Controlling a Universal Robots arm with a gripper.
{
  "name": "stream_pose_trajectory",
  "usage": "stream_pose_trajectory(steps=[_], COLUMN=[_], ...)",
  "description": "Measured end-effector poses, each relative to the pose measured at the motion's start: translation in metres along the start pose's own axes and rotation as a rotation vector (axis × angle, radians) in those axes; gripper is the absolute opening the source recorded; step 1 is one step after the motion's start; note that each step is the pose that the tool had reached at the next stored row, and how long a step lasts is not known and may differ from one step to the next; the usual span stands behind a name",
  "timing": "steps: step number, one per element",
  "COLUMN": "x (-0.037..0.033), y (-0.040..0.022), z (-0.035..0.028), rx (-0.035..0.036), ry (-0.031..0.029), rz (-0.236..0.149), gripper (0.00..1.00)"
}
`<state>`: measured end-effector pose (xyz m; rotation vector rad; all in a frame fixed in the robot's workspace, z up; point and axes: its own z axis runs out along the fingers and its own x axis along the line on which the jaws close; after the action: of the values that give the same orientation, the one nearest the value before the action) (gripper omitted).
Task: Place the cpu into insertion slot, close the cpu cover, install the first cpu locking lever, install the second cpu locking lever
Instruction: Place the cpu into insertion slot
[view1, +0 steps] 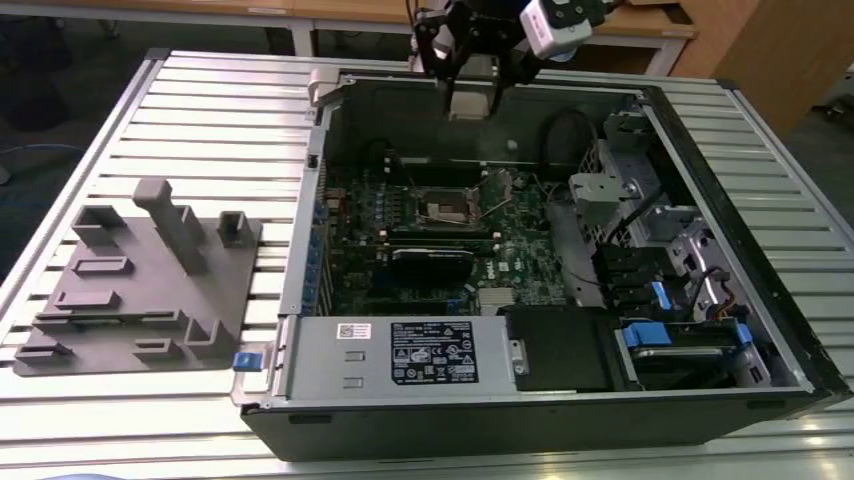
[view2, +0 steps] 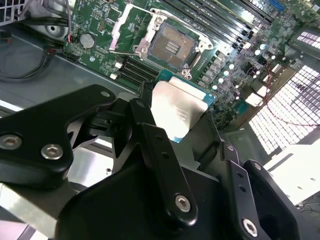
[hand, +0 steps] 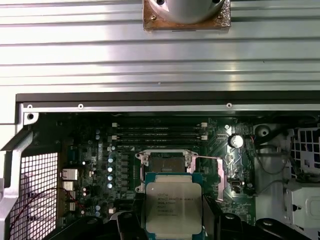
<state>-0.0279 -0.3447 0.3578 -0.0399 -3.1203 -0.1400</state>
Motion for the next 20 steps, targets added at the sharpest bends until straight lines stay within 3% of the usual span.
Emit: stream_pose_trajectory(steps=[5, 20], x=[0.0000, 0.0003], y=[-0.0005, -0.0010], z=[0.0050, 0.0099], rx=[-0.0001, 0.0003], ry=[-0.0001, -0.0001], rz=[0.000, 0.000], gripper=[0.54, 0.54])
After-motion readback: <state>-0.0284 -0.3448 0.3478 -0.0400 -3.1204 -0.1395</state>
